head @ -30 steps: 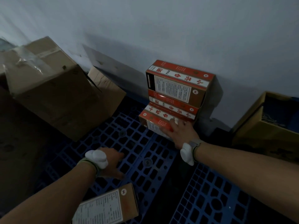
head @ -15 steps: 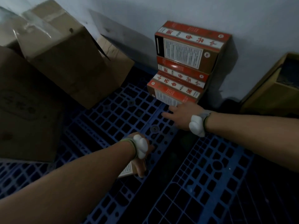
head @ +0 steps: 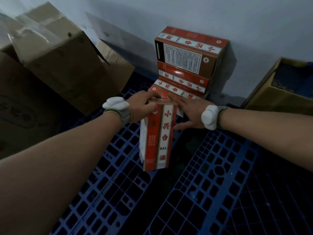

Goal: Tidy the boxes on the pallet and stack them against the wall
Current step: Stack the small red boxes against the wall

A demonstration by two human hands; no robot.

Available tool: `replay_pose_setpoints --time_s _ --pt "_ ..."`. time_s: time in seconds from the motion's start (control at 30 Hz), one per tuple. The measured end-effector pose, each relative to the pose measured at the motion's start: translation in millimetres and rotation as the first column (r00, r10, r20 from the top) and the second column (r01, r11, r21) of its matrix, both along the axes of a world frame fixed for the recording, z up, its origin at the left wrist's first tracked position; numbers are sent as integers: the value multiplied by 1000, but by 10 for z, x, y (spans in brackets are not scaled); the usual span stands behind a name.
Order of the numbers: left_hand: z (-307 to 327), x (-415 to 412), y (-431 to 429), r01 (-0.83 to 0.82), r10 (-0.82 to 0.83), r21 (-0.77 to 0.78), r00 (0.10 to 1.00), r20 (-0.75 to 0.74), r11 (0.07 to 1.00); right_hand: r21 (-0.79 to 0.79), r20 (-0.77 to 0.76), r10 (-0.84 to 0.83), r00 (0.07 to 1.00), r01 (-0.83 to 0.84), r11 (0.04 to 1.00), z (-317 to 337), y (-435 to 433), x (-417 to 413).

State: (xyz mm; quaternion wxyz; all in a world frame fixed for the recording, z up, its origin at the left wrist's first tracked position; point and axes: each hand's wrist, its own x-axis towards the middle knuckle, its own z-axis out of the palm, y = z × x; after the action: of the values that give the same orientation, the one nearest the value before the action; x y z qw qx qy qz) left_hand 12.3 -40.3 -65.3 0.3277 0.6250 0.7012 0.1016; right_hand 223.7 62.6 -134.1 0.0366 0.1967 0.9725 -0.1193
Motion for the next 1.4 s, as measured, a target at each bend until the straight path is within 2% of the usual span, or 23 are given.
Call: replay_pose_setpoints --time_s 0.07,0.1,0.17,0.2,0.23,0.33,0.37,0.4,0.43,0.47,0.5,0.53,0.57,0.67,0.73,0.83,0.93,1.03,1.1,1.17,1.27,1.4 --pt "-34 -59 -7 -234 230 0 954 194 972 -142 -52 16 999 -24 990 26 -29 -5" --pt "-41 -77 4 -386 382 -47 873 303 921 -251 -69 11 998 -28 968 14 -66 -2" --pt "6 -87 14 -592 592 -176 641 489 787 -462 -40 -36 999 13 887 -56 -127 7" --pt "40 -90 -13 -629 634 -229 551 543 743 -554 -18 -91 996 66 830 -89 -156 -3" --pt "64 -102 -60 -640 647 -257 501 575 724 -640 -10 -163 987 118 759 -109 -178 -23" --pt "31 -212 -167 -658 644 -280 408 647 699 -867 10 -377 926 196 458 -38 -154 -124" --pt "3 -249 -171 -674 652 -283 385 653 682 -885 -3 -409 912 188 426 14 -138 -150" --pt "-31 -279 -163 -691 667 -282 382 640 666 -849 -33 -409 912 190 493 50 -137 -161" --pt "-89 -330 -130 -711 689 -250 431 583 657 -760 -55 -353 934 191 622 73 -130 -154" --pt "-151 -387 -112 -711 701 -192 540 466 676 -612 -44 -280 959 195 766 93 -174 -154" --pt "-205 -427 -102 -673 679 -144 666 307 725 -375 15 -235 972 223 900 95 -232 -149" --pt "-248 -439 -112 -605 618 -127 772 149 786 -146 94 -214 972 226 963 34 -291 -133" --pt "-267 -429 -125 -527 537 -155 843 29 835 -21 187 -204 961 212 977 -22 -357 -135" --pt "-340 -359 -136 -319 285 -283 946 -155 905 -27 429 -101 897 125 992 -226 -383 -139" --pt "-358 -279 -191 -219 159 -322 966 -204 921 1 434 -76 898 84 996 -236 -386 -123" --pt "-413 -280 -237 -180 113 -331 971 -211 926 150 299 -96 950 53 987 -188 -457 -110" --pt "-415 -414 -195 -259 204 -172 937 -282 951 281 107 -120 987 86 956 -121 -384 -89" --pt "-436 -537 -190 -342 338 34 901 -273 939 233 18 -207 978 197 952 36 -293 -135" --pt "-469 -572 -198 -369 377 79 885 -274 926 171 -15 -288 958 286 943 138 -233 -192" --pt "-535 -607 -183 -368 376 85 883 -281 926 142 -69 -298 952 306 941 250 -184 -247" --pt "-571 -646 -183 -343 329 14 886 -327 939 226 -118 -312 943 331 916 359 -77 -293" --pt "-536 -579 -194 -271 236 -53 906 -351 961 335 -8 -425 905 403 852 358 160 -240"
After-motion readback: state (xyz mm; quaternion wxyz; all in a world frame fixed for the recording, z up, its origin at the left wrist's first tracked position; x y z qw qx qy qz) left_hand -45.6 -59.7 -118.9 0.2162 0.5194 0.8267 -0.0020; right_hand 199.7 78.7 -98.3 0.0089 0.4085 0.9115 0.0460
